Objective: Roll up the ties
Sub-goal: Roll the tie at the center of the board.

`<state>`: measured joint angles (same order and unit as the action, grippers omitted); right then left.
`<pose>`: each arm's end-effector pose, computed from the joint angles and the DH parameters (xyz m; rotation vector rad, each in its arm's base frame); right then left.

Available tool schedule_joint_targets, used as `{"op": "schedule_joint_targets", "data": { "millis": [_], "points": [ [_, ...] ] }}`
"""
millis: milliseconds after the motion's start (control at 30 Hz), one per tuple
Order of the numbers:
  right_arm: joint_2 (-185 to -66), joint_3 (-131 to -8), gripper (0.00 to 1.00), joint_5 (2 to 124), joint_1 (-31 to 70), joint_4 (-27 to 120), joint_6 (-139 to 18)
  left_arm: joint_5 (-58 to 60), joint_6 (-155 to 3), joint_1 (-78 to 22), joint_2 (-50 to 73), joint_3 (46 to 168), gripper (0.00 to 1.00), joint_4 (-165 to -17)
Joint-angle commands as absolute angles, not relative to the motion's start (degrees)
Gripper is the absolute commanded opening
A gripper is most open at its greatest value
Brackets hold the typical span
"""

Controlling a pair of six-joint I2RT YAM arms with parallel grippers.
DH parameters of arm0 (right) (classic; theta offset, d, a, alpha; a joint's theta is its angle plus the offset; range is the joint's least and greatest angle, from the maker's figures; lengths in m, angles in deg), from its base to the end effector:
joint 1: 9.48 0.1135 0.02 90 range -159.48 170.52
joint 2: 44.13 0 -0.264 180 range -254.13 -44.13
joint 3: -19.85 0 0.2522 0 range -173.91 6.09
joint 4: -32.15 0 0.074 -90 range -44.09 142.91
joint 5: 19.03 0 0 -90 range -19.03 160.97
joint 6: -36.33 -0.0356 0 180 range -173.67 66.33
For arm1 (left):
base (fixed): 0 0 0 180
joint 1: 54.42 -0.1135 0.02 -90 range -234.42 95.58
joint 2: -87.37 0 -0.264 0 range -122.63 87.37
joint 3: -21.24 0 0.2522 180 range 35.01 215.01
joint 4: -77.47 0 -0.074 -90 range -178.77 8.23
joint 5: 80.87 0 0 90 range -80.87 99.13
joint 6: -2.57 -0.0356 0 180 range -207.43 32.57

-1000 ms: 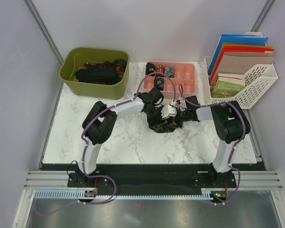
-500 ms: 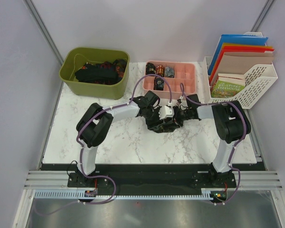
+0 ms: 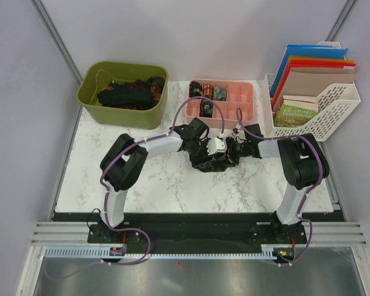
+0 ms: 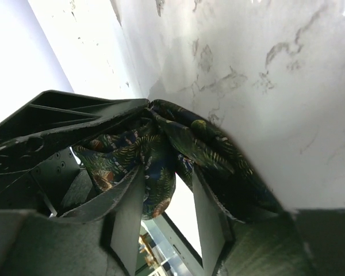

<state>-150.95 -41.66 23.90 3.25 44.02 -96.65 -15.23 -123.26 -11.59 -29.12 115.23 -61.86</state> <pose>0.3132 0.0975 0.1043 0.3672 2.6751 1.3999 0.2972 -0.2955 0.1583 1.7772 1.9547 -0.6068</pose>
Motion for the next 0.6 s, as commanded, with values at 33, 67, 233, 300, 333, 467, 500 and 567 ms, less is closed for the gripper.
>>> {"op": "schedule_joint_targets", "data": {
  "millis": [33, 67, 233, 300, 333, 467, 500, 567],
  "points": [
    [-148.37, -41.46, 0.50, 25.71, 3.18, 42.93, -96.82, -10.29, -123.99, -11.70, -31.46, 116.13, 0.10, -58.63],
    [-148.02, -41.55, 0.51, 25.54, 3.27, 42.92, -96.91, -10.29, -123.90, -11.79, -31.55, 116.04, 0.10, -58.45],
    [-146.70, -41.64, 0.55, 24.57, 3.27, 42.75, -97.53, -10.47, -123.64, -11.70, -31.72, 116.39, 0.09, -57.92],
    [-146.26, -41.55, 0.54, 24.31, 2.83, 42.75, -97.53, -10.56, -123.55, -11.70, -31.99, 116.66, 0.09, -57.49],
    [-146.08, -41.46, 0.55, 24.22, 2.57, 42.75, -97.53, -10.47, -123.46, -11.79, -32.07, 116.74, 0.09, -57.40],
    [-145.29, -40.67, 0.55, 22.73, 2.48, 40.04, -100.33, -10.56, -123.73, -11.79, -32.25, 117.09, 0.09, -57.13],
    [-144.94, -40.15, 0.55, 22.37, 2.48, 37.85, -101.12, -10.56, -123.73, -11.70, -32.42, 117.18, 0.09, -57.04],
    [-144.50, -39.97, 0.56, 21.84, 2.74, 36.52, -102.44, -10.65, -123.90, -11.70, -32.60, 117.53, 0.09, -56.69]
  ]
}}
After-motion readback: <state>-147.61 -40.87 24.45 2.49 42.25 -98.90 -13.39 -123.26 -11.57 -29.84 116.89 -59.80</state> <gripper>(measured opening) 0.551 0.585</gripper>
